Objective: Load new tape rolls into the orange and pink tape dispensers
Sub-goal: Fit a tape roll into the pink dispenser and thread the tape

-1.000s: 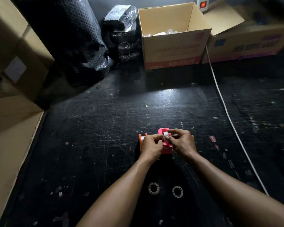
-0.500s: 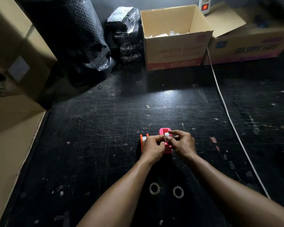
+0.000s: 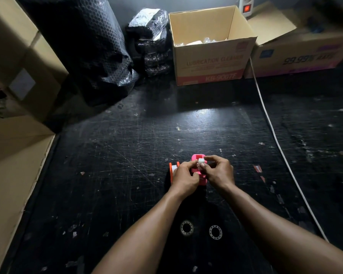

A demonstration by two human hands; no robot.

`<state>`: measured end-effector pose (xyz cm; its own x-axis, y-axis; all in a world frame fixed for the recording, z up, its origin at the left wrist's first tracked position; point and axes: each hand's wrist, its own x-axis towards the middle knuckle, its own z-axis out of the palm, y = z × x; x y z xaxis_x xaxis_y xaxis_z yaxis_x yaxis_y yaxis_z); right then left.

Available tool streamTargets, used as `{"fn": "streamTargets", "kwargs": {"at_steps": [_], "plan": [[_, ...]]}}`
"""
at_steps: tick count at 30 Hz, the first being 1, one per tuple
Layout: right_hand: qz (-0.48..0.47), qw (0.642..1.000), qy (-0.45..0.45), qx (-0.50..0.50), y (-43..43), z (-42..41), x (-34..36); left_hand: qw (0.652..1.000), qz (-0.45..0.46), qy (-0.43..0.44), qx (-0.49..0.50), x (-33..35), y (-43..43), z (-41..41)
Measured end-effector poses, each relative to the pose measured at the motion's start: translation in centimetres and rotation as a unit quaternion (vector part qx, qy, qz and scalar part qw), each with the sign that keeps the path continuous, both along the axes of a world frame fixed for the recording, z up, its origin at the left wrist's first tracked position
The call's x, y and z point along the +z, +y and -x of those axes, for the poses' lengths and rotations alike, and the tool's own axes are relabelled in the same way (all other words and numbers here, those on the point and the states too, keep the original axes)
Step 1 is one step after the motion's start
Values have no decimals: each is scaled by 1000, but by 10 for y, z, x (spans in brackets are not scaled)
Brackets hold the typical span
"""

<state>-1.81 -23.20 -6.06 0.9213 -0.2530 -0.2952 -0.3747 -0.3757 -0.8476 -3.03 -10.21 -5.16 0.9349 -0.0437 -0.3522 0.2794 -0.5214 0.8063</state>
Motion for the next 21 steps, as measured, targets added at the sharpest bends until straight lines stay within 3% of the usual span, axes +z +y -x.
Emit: {"fn": "streamTargets", "kwargs": {"at_steps": [21], "plan": [[-26,1000,3,10,1,3,-5,998,65,-2,10,8,3,9]]}}
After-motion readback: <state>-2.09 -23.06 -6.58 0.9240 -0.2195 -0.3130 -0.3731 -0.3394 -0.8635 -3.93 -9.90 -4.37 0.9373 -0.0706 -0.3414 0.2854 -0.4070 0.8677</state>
